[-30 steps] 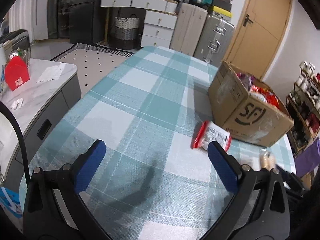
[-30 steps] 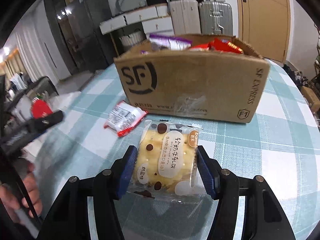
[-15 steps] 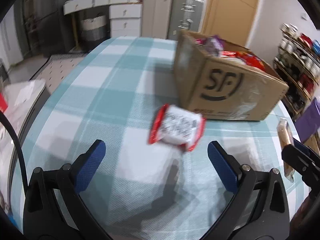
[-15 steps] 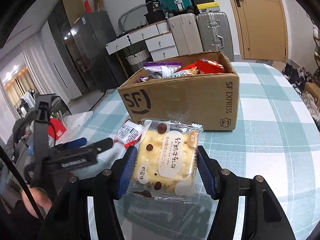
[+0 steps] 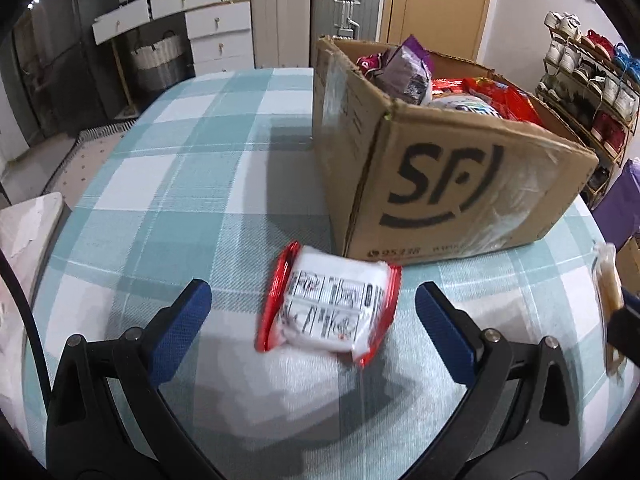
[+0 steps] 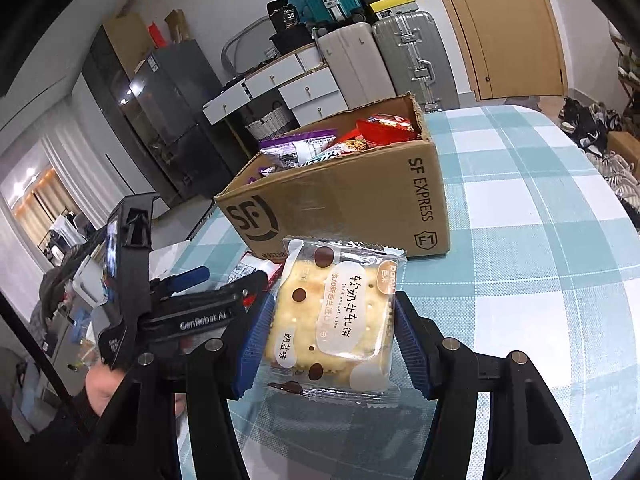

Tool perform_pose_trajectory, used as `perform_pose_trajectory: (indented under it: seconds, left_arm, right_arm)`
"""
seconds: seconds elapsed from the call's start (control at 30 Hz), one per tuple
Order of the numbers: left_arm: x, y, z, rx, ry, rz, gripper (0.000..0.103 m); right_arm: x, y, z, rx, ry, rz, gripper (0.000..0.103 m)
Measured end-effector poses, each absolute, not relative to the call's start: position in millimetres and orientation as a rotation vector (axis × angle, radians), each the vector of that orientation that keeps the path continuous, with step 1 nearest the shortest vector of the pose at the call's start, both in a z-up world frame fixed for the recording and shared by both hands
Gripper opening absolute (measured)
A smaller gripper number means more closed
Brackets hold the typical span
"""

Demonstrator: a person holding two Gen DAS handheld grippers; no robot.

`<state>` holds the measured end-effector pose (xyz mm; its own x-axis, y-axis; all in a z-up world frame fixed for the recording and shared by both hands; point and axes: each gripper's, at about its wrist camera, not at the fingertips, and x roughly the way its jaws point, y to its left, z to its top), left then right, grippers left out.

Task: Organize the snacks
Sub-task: 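Grasp the white-and-red pack with the left tool while the right tool holds the cake pack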

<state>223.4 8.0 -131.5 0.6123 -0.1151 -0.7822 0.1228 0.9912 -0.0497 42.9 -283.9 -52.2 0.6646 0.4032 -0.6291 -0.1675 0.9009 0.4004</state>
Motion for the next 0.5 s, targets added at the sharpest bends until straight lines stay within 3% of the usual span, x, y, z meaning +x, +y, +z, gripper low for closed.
perform_pose_trajectory:
  seconds: [0.07, 0.13, 0.27, 0.5]
  left_arm:
    - [230, 8, -136, 0.015, 0.925, -0.149, 0.101]
    - [238, 9, -142, 0.014, 0.973, -0.175, 0.091]
    - [238, 8, -143, 0.026, 0.968, -0.212, 0.083]
    - [224, 1, -141, 0.095, 0.939, -0.241, 0.052]
  right_arm:
    - [44, -284, -53, 0.326, 0.786, 0.329, 0.060]
    - [46, -285, -55, 0.330, 0.792, 0.327, 0.060]
    - [48, -286, -58, 0.349, 0.806, 0.327, 0.060]
    - [50, -284, -60, 0.347, 0.805, 0.333, 0.060]
